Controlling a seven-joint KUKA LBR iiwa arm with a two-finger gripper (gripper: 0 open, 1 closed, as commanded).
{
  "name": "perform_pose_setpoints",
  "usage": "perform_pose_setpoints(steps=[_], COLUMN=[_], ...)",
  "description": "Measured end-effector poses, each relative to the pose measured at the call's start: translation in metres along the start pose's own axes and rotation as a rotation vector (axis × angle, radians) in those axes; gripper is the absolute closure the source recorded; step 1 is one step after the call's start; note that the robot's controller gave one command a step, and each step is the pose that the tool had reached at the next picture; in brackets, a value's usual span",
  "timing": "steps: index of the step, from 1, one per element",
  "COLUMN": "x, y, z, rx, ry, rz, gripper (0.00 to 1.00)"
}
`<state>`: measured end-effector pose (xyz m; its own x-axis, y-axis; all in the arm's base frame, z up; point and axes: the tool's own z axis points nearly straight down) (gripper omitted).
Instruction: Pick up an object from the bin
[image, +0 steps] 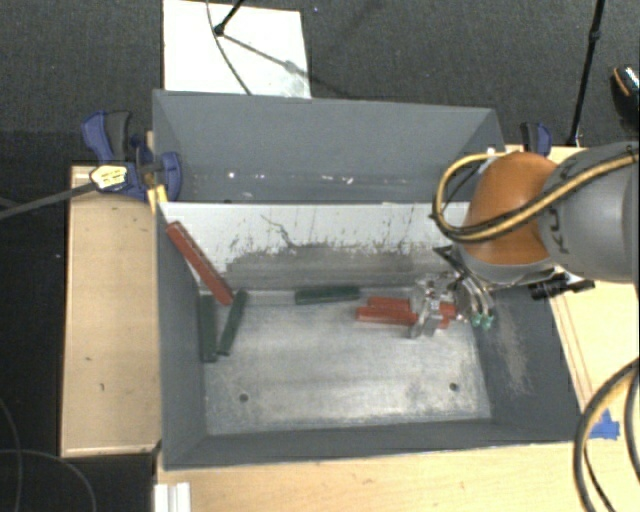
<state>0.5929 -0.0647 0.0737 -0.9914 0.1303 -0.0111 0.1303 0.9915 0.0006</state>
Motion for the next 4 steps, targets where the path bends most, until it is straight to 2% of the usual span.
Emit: perform_pose_setpoints(steps=[1, 2, 3, 4], x=[0.007, 0.007, 0.005, 0.003], y=[-0.036, -0.035, 0.029, 0.025], z=[-0.027, -0.026, 0.004, 0.001], rx=[0.001, -0.001, -0.005, -0.003], ry=[0.002, 0.003, 0.010, 0.005], rz=[-0.362, -0.363, -0.400, -0.394], gripper=[1.00, 0.00, 0.00, 1.00])
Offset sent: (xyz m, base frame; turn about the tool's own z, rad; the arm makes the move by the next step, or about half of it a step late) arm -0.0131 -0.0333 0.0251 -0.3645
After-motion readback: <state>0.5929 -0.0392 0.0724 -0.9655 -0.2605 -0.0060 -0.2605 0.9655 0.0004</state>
